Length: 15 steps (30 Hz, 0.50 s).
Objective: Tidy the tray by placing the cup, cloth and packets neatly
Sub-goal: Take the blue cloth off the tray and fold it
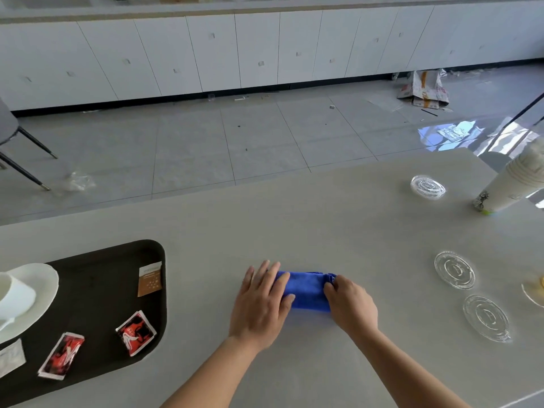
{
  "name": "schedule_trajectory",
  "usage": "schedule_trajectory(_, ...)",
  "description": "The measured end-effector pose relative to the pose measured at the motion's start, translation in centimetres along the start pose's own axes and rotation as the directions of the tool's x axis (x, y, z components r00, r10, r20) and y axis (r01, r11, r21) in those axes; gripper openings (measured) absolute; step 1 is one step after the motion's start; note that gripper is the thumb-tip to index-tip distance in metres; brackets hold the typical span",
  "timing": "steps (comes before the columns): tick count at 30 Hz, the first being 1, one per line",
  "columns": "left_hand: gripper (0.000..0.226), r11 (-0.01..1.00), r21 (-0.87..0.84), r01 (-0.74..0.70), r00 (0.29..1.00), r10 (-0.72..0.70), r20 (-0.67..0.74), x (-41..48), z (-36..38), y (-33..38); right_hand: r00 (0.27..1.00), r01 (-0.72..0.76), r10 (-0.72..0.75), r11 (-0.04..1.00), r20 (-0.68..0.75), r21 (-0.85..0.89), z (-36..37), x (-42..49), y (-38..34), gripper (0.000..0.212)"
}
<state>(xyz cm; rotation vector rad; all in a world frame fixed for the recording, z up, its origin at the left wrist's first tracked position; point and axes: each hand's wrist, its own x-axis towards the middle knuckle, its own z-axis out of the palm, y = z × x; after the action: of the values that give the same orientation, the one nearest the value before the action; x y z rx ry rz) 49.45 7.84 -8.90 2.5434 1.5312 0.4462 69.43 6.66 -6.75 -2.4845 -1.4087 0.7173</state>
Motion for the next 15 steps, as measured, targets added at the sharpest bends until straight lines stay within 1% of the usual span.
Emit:
schedule_trajectory(1, 0.06, 0.999, 0.041, 0.028, 0.992, -0.033, 0.123, -0.1, 0.1, -0.2, 1.0, 0.005, -0.005, 1.0, 0.003, -0.01, 0.1, 0.0, 0.0, 0.023)
schedule_trajectory(2, 0.07, 0.996, 0.077, 0.055, 0.976, -0.069, 0.207, -0.2, 0.2, -0.4, 1.0, 0.012, -0.012, 1.0, 0.003, -0.012, 0.1, 0.0, 0.0, 0.023)
schedule_trajectory(4, 0.076, 0.991, 0.117, 0.062, 0.962, -0.091, 0.257, -0.2, 0.6, -0.8, 0.999, 0.025, -0.025, 1.0, -0.024, 0.012, 0.1, -0.1, -0.1, 0.021)
schedule_trajectory(5, 0.076, 0.99, 0.132, 0.058, 0.959, -0.092, 0.268, -0.2, 0.7, -0.8, 0.996, 0.057, -0.056, 0.998, -0.072, 0.014, 0.0, -0.3, 0.0, 0.017)
schedule_trajectory(6, 0.075, 0.988, 0.142, 0.056, 0.957, -0.094, 0.275, -0.3, 0.7, -0.8, 0.978, 0.13, -0.13, 0.991, -0.162, -0.012, 0.0, -0.7, 0.1, 0.015)
schedule_trajectory(7, 0.074, 0.987, 0.146, 0.061, 0.953, -0.101, 0.285, -0.2, 0.7, -0.9, 0.937, 0.233, -0.246, 0.969, -0.249, -0.082, 0.1, -1.0, 0.2, 0.021)
schedule_trajectory(8, 0.073, 0.987, 0.143, 0.072, 0.951, -0.112, 0.289, -0.2, 0.7, -0.9, 0.877, 0.353, -0.386, 0.922, -0.287, -0.161, 0.1, -1.4, 0.1, 0.033)
schedule_trajectory(9, 0.073, 0.987, 0.136, 0.084, 0.95, -0.121, 0.287, -0.2, 0.7, -0.8, 0.809, 0.476, -0.524, 0.85, -0.268, -0.224, 0.1, -1.7, -0.1, 0.044)
schedule_trajectory(10, 0.072, 0.987, 0.129, 0.09, 0.95, -0.124, 0.286, -0.2, 0.7, -0.8, 0.747, 0.582, -0.637, 0.765, -0.189, -0.276, 0.2, -1.9, -0.2, 0.051)
schedule_trajectory(11, 0.071, 0.988, 0.127, 0.09, 0.949, -0.124, 0.29, -0.2, 0.7, -0.8, 0.706, 0.65, -0.702, 0.693, -0.089, -0.313, 0.4, -1.8, -0.1, 0.055)
schedule_trajectory(12, 0.07, 0.988, 0.125, 0.088, 0.949, -0.122, 0.292, -0.2, 0.6, -0.8, 0.701, 0.672, -0.713, 0.658, 0.007, -0.34, 0.7, -1.6, 0.3, 0.059)
schedule_trajectory(13, 0.069, 0.989, 0.12, 0.086, 0.95, -0.118, 0.288, -0.3, 0.6, -0.8, 0.727, 0.661, -0.681, 0.663, 0.083, -0.35, 1.0, -1.1, 0.9, 0.066)
schedule_trajectory(15, 0.067, 0.992, 0.094, 0.087, 0.955, -0.11, 0.275, -0.4, 0.8, -1.0, 0.783, 0.614, -0.602, 0.711, 0.155, -0.343, 1.4, -0.3, 2.3, 0.079)
